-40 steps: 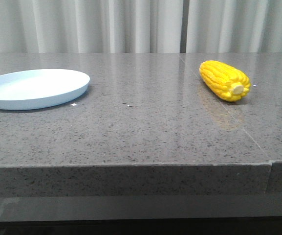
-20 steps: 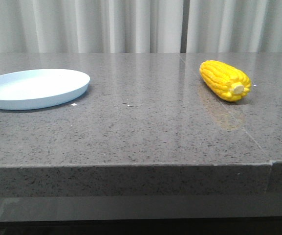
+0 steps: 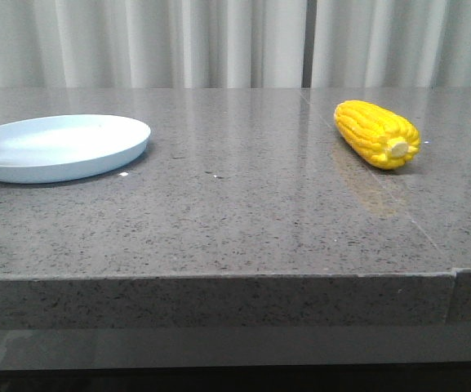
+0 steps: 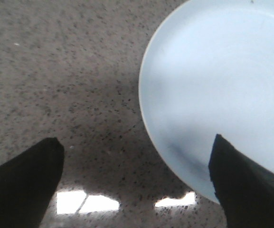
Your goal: Place corn on plate with both arms
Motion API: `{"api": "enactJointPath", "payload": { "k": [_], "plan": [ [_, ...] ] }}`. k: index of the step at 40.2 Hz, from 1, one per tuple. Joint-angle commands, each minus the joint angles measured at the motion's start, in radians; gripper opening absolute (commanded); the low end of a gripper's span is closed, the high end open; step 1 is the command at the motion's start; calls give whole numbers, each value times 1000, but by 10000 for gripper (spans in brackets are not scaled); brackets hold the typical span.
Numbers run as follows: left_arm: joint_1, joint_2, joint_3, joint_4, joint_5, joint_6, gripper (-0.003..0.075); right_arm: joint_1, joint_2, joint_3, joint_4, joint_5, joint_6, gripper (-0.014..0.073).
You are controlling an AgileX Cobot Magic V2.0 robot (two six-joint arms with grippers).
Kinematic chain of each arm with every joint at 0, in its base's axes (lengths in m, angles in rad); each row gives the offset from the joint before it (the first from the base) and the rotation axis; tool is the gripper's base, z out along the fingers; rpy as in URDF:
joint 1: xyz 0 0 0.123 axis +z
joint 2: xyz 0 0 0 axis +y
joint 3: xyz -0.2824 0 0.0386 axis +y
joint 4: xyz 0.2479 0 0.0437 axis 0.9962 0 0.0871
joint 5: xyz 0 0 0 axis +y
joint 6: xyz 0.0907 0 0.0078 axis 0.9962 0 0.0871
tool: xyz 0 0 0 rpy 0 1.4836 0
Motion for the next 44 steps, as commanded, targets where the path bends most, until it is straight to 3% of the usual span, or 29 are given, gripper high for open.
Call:
{"api": "enactJointPath", "payload": {
  "k": [1,8,13,31,44],
  "plan": [
    [-10,53,-92,-14,26,-3,599,-5,16,-36,-8,-72,0,559],
    [-10,170,-174,-16,86,-3,577,-5,16,-36,-8,-72,0,559],
    [-10,208,-192,-39,91,-3,484,-5,16,-36,-8,-72,0,559],
    [-10,214,-194,-59,85,-3,-20,-5,16,-36,-8,-72,0,559],
    [-10,169,-259,-120,56,-3,-20,-5,16,-36,-8,-72,0,559]
  ]
}}
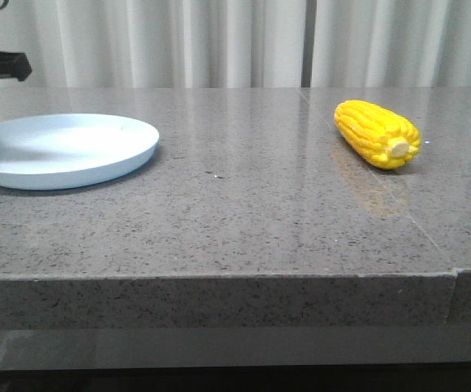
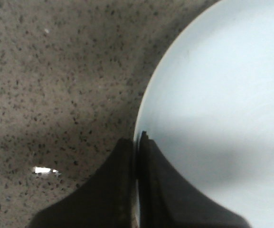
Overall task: Place corn on plate with both arms
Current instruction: 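Lower the left gripper to the rim of the pale blue plate and grasp it, then lift the plate with the left gripper and carry it toward the table center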
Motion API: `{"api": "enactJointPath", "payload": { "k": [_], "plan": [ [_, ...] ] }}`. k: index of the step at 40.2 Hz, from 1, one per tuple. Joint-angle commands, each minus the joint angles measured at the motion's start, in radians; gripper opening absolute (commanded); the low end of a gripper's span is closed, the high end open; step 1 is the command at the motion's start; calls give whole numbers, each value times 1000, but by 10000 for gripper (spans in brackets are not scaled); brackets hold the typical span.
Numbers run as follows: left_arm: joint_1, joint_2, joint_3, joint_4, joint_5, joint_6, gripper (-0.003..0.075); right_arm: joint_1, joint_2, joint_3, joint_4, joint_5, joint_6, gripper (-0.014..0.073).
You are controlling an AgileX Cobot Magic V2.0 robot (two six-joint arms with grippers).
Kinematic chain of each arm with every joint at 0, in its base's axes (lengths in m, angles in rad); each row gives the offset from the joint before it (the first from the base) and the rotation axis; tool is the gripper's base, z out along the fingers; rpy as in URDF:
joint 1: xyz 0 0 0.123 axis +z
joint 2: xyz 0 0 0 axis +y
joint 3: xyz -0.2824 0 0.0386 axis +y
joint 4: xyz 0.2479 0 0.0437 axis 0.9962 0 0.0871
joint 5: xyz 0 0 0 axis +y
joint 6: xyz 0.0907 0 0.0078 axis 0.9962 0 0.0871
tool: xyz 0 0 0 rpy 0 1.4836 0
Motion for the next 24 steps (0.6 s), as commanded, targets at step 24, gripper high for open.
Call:
{"api": "enactJointPath", "payload": {
  "k": [24],
  "plan": [
    [-146,-56,-243,-256,-24,55,-20,-5,16,-36,-8,-72,0,559]
  ]
}}
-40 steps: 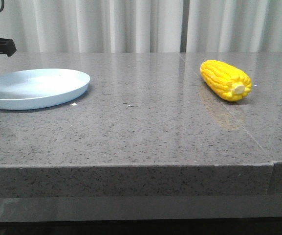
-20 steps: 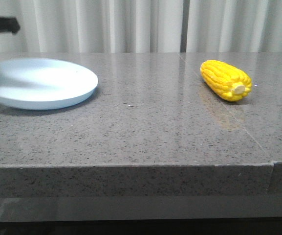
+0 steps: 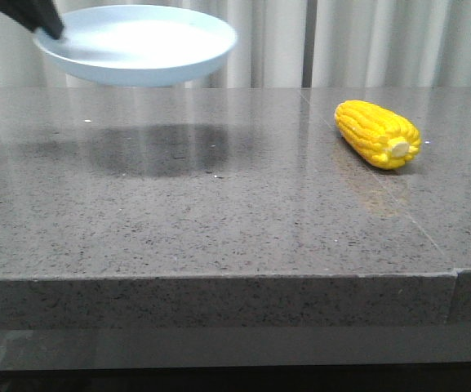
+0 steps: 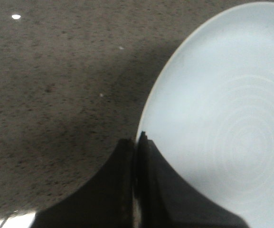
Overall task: Place corn on plate with both arms
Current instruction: 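Lift the plate with the left gripper and carry it toward the table center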
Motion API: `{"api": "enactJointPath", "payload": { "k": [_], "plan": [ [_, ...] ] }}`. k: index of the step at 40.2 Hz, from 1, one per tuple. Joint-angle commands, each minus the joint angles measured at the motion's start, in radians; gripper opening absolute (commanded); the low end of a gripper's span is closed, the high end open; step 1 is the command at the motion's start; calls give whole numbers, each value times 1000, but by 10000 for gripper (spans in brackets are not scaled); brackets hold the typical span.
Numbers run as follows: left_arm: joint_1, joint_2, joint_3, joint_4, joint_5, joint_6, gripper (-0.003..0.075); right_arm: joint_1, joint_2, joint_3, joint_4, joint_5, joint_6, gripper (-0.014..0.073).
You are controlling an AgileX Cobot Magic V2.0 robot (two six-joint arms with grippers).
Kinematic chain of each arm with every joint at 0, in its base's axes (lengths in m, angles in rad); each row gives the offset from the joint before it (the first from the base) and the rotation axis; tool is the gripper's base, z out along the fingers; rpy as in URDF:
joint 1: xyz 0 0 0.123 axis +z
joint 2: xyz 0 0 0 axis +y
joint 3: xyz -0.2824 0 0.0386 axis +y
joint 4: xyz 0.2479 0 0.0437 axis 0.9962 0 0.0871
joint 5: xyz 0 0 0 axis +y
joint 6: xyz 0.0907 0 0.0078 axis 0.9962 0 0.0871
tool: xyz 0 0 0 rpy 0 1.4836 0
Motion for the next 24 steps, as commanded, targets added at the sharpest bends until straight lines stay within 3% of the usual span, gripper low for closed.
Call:
{"api": "enactJointPath", "payload": {
  "k": [1,20,24],
  "plan": [
    [-57,-13,-33,-39,-72,0,-20,-5,16,-36,-8,-72,0,559],
    [-109,139,-33,-37,-78,0,-15,-5,16,-36,-8,-72,0,559],
    [-109,149,-30,-37,-76,0,37,-5,16,-36,-8,-72,0,559]
  ]
}}
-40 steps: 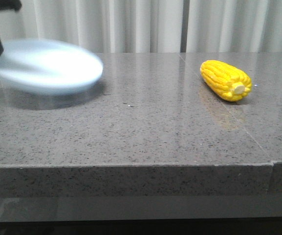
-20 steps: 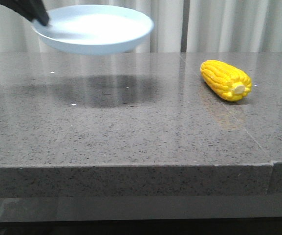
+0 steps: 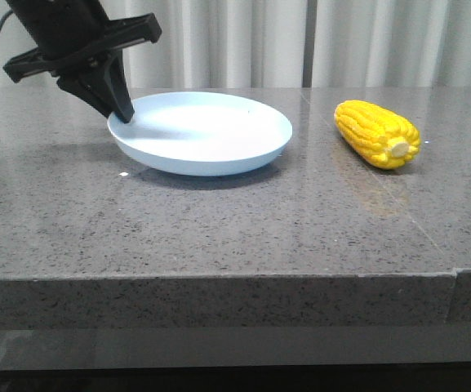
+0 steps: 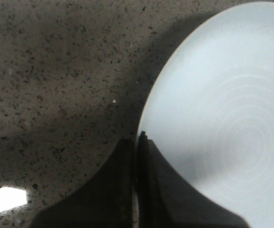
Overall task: Place corn on plate with both arms
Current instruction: 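Lift the plate with the left gripper and carry it toward the table center, then release the plate and withdraw the left gripper upward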
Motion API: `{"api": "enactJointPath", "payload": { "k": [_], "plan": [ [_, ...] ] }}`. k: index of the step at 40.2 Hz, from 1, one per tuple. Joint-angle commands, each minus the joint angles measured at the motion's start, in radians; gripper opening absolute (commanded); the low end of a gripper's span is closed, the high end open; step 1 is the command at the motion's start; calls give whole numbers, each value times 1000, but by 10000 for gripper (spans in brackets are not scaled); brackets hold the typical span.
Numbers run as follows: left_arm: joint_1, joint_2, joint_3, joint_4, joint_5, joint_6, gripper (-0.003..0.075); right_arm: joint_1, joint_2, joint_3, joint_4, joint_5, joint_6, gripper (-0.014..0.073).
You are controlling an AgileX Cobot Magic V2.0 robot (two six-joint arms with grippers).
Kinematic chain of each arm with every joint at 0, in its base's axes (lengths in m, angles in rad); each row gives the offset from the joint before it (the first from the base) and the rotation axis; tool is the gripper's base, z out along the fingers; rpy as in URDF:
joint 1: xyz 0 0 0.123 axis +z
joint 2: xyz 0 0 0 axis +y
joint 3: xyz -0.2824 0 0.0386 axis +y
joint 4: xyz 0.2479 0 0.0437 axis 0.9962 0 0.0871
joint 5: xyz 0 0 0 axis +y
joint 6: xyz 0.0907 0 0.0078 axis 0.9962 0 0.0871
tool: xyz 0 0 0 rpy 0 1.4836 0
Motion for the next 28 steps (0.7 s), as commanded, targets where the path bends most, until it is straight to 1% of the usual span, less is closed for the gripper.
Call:
{"api": "enactJointPath", "payload": {
  "k": [1,4,8,11,12,14,18,22,24,28],
  "plan": [
    [-7,-43,-30,-26,-34,0,56,-5,16,-36,-8,-72,0,559],
    [-7,-43,-30,-24,-34,0,134,-5,16,-36,-8,-72,0,559],
    [-7,-55,-40,-16,-25,9,266,-5,16,-36,-8,-72,0,559],
    [-7,-86,-54,31,-9,14,328,-5,16,-36,-8,-72,0,559],
    [-7,-101,-54,58,-6,14,337,-5,16,-36,-8,-72,0,559],
    [-7,-135,-54,106,3,12,341,-5,16,-36,-8,-72,0,559],
    [8,-197,-52,234,42,-50,333,-5,16,-36,-8,-72,0,559],
    [36,-246,-34,319,80,-90,330,-5,16,-36,-8,-72,0,559],
    [55,-272,-17,340,96,-91,313,-5,16,-36,-8,-72,0,559],
    [101,-323,44,344,122,-91,237,-5,16,-36,-8,-72,0,559]
  ]
}}
